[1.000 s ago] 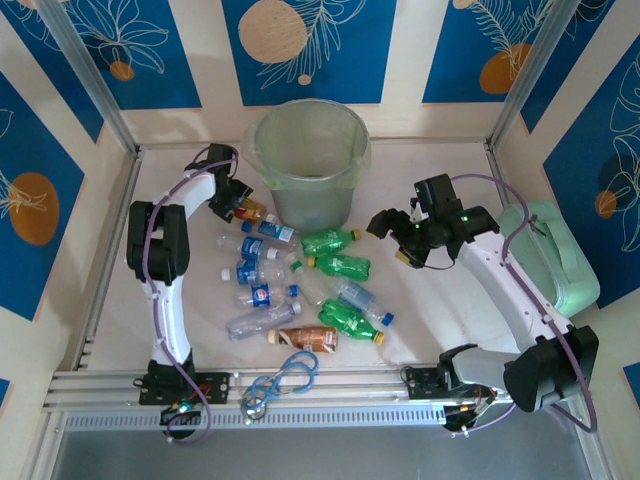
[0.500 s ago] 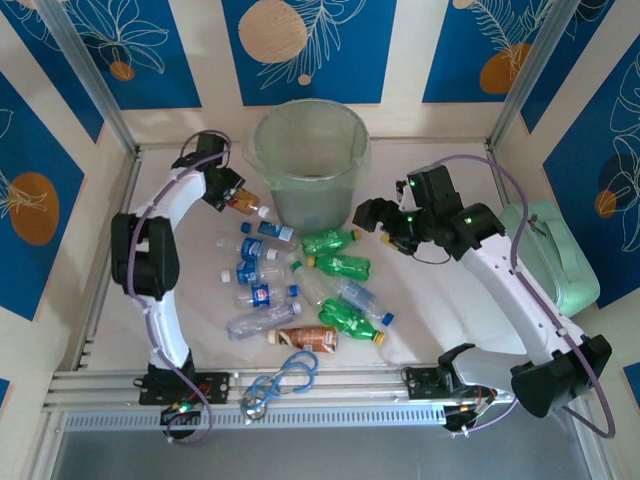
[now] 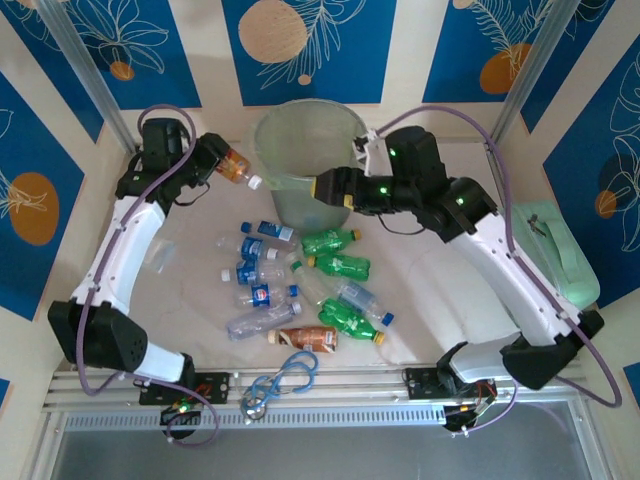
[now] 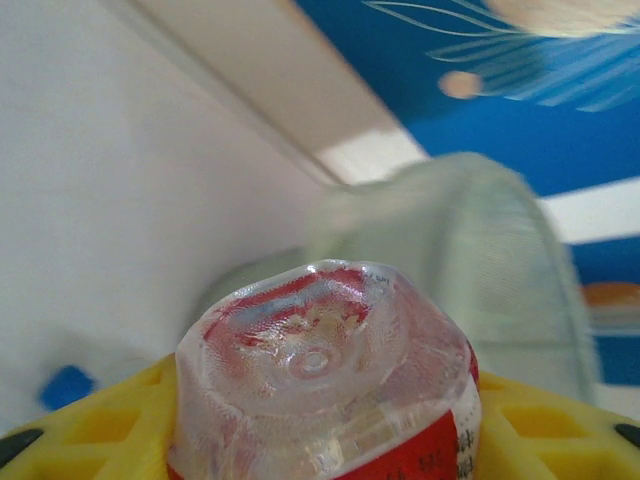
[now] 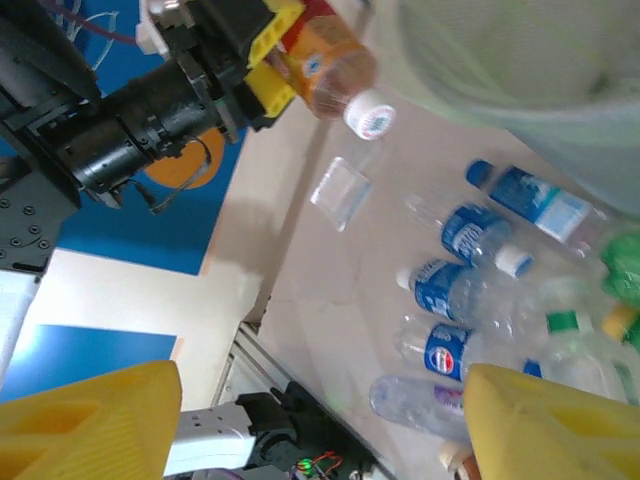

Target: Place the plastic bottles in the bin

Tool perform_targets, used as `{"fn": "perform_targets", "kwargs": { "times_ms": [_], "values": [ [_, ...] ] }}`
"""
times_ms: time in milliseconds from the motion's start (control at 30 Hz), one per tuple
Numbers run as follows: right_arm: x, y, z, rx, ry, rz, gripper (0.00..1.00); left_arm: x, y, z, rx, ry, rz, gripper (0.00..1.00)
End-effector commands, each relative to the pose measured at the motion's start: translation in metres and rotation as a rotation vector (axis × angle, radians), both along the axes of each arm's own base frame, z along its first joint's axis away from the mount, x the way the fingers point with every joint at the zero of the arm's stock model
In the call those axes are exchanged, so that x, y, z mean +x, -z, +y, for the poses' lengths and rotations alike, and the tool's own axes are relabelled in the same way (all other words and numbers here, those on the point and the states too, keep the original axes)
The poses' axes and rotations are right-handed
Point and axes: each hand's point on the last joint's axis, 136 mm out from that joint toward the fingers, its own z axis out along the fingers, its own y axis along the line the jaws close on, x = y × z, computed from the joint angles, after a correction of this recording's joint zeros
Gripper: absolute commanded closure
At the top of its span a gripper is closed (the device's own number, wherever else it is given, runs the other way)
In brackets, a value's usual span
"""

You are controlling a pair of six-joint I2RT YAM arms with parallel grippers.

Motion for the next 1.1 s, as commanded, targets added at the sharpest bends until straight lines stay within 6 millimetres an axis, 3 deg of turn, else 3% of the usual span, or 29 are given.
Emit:
{"fn": "perform_targets", "kwargs": {
  "times_ms": [0, 133, 400, 600, 700, 833, 1067],
  "values": [
    [0.007, -0.013, 0.022, 0.037, -0.081, -0.014, 0.38, -0.011, -0.028, -0.034, -0.173, 0.172, -0.077, 0.48],
    [0.015, -0.024, 0.042, 0.057, -0.133, -0.033, 0.43, -0.025, -0.055, -0.050, -0.341, 0.235, -0.160, 0.48],
    [0.022, -0.025, 0.064, 0.063, -0.176, -0.013, 0.37, -0.049, -0.093, -0.062, -0.557, 0.319, -0.271, 0.48],
    [0.029, -0.025, 0.074, 0.062, -0.161, -0.011, 0.32, -0.066, -0.112, -0.071, -0.622, 0.407, -0.314, 0.48],
    [0.031, -0.025, 0.078, 0.063, -0.163, -0.006, 0.33, -0.071, -0.120, -0.076, -0.639, 0.445, -0.330, 0.48],
    [0.030, -0.024, 0.084, 0.056, -0.167, -0.014, 0.42, -0.073, -0.125, -0.082, -0.651, 0.476, -0.339, 0.47],
    [0.036, -0.023, 0.089, 0.044, -0.172, -0.027, 0.56, -0.069, -0.116, -0.090, -0.658, 0.504, -0.304, 0.48]
  ]
}}
